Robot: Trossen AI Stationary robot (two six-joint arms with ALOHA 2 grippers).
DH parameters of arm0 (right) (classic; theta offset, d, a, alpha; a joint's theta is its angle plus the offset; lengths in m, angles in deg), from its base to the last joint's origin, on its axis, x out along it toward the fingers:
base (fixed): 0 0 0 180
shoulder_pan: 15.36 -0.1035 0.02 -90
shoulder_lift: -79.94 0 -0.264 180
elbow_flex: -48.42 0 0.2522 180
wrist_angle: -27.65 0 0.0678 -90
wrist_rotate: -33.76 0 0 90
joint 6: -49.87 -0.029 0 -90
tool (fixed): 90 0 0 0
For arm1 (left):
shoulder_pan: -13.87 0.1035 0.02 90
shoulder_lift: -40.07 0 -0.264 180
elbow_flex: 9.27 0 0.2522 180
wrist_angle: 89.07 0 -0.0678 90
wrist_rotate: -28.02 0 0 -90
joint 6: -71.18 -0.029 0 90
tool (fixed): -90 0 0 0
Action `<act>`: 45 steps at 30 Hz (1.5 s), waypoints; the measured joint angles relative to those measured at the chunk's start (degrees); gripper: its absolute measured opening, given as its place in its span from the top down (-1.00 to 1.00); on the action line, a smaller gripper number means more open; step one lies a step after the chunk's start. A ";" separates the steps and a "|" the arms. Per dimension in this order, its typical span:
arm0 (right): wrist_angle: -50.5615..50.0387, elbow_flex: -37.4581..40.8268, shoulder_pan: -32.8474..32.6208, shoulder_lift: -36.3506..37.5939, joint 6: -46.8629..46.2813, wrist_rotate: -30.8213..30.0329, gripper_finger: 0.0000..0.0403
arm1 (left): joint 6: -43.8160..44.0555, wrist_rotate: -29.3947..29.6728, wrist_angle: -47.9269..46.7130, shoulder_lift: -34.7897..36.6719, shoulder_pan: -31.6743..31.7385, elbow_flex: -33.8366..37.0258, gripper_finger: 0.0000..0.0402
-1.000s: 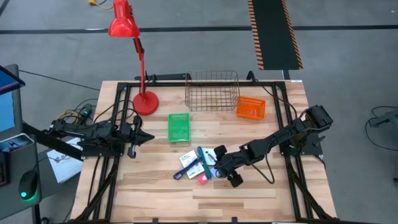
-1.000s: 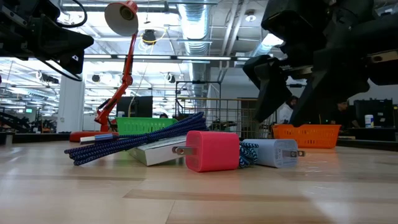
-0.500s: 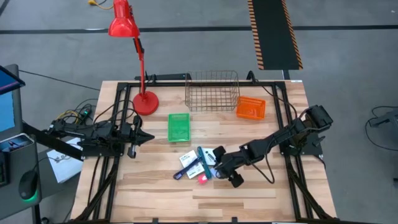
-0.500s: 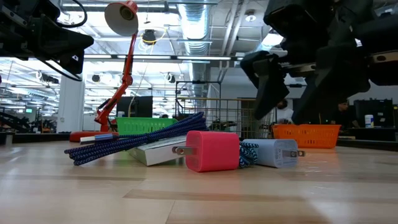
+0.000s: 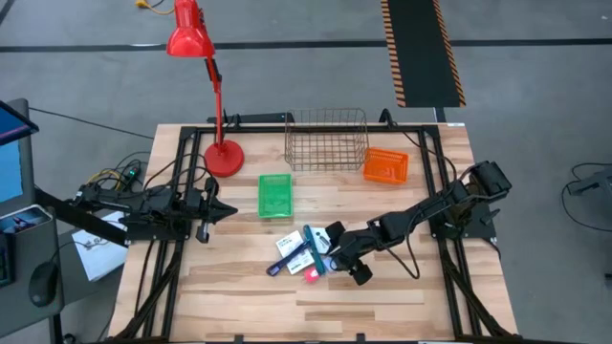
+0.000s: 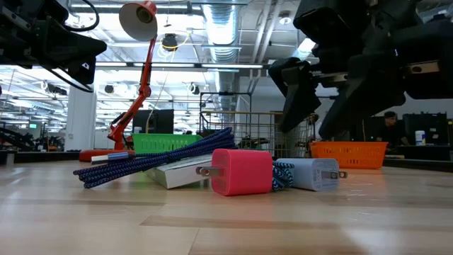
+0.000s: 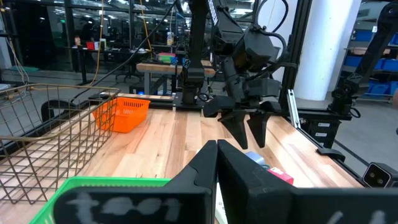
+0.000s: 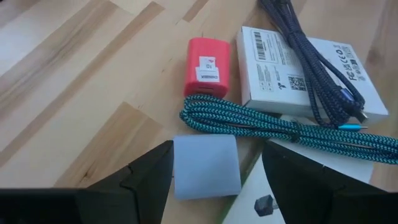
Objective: Pick and place items into bin
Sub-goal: Put the white charger adapter into the orange basket
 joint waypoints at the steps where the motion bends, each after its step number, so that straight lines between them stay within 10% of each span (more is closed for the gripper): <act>1: 0.00 0.00 0.00 0.00 -0.15 0.36 -0.19 | 0.00 0.00 0.00 0.01 -0.02 0.00 1.00; 45: -2.12 -4.37 0.66 -4.15 3.68 0.21 -0.19 | 0.00 -0.01 0.00 -1.14 -0.01 -0.01 1.00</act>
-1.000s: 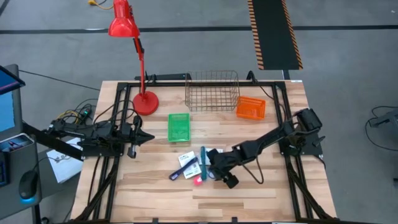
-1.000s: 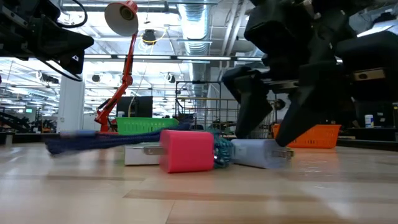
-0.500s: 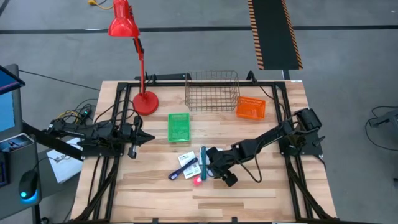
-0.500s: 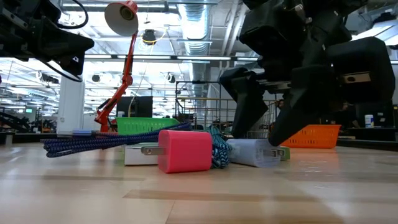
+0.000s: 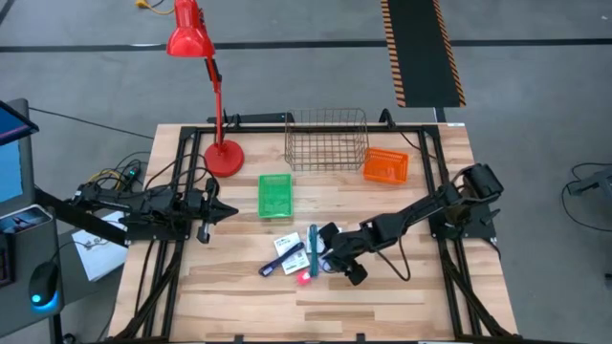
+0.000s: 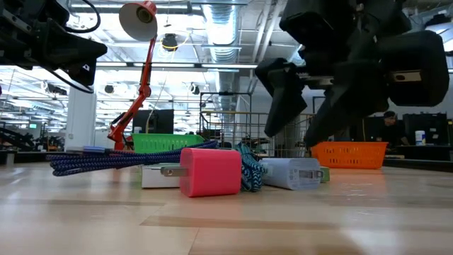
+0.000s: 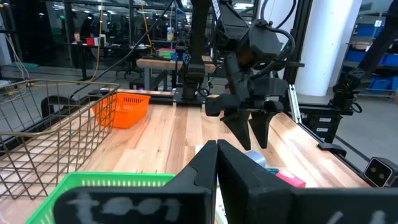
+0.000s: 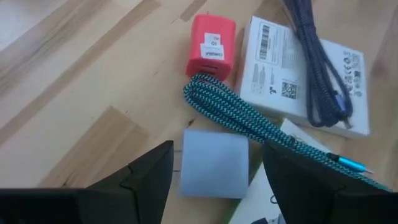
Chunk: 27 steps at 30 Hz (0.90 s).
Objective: Pick and place items into bin
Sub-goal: Put the white charger adapter into the orange basket
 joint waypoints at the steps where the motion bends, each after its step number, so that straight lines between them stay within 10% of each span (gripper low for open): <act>1: 0.14 0.00 0.05 -0.47 -0.44 0.77 -0.19 | 0.00 0.01 0.00 0.00 -0.01 0.01 1.00; 27: 2.36 -0.02 1.62 -3.22 -0.61 2.47 -0.19 | 0.01 0.01 0.00 0.00 0.00 0.01 1.00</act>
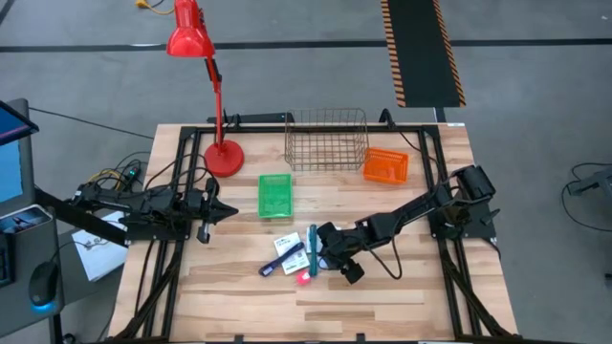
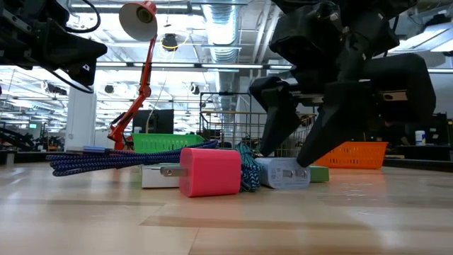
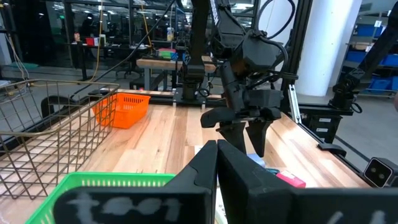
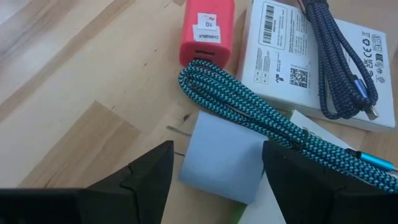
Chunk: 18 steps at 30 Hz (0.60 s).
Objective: Pick and place items into bin
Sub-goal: Put the white charger adapter into the orange basket
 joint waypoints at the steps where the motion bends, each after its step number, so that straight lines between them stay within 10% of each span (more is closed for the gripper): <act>1: 0.00 0.00 -0.02 0.00 0.00 0.00 -0.19 | -0.01 0.00 0.00 0.00 -0.01 -0.02 1.00; 18: -0.58 0.00 0.54 0.07 -5.08 0.19 -0.19 | -0.01 0.00 0.00 0.00 0.01 0.00 1.00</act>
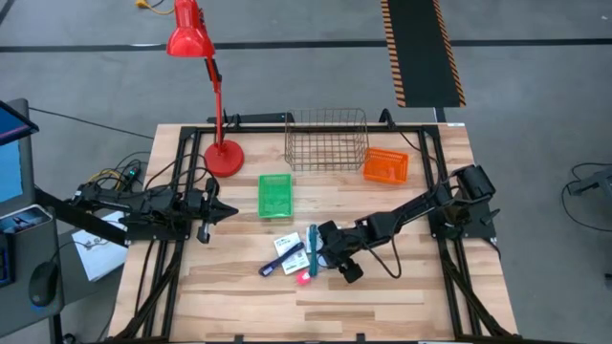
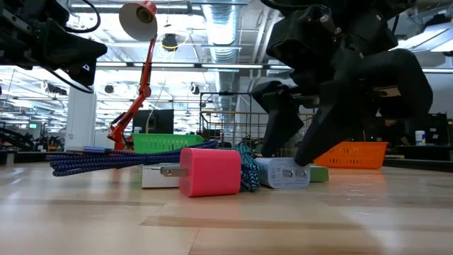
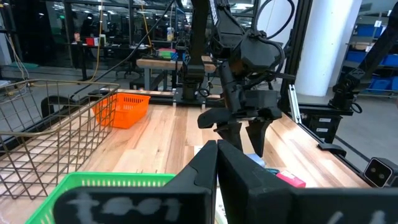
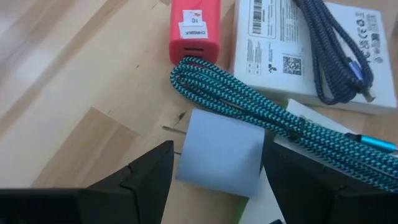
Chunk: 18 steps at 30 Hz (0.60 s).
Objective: Pick and place items into bin
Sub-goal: Put the white charger adapter into the orange basket
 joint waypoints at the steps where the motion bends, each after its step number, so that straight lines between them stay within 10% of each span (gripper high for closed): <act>1: -0.12 0.00 0.15 0.00 -0.51 0.64 -0.19 | 0.00 0.01 0.00 0.00 -0.02 0.00 1.00; 18: -0.53 0.02 1.28 -0.11 -2.90 3.08 -0.19 | 0.01 0.02 0.00 0.00 0.01 -0.02 1.00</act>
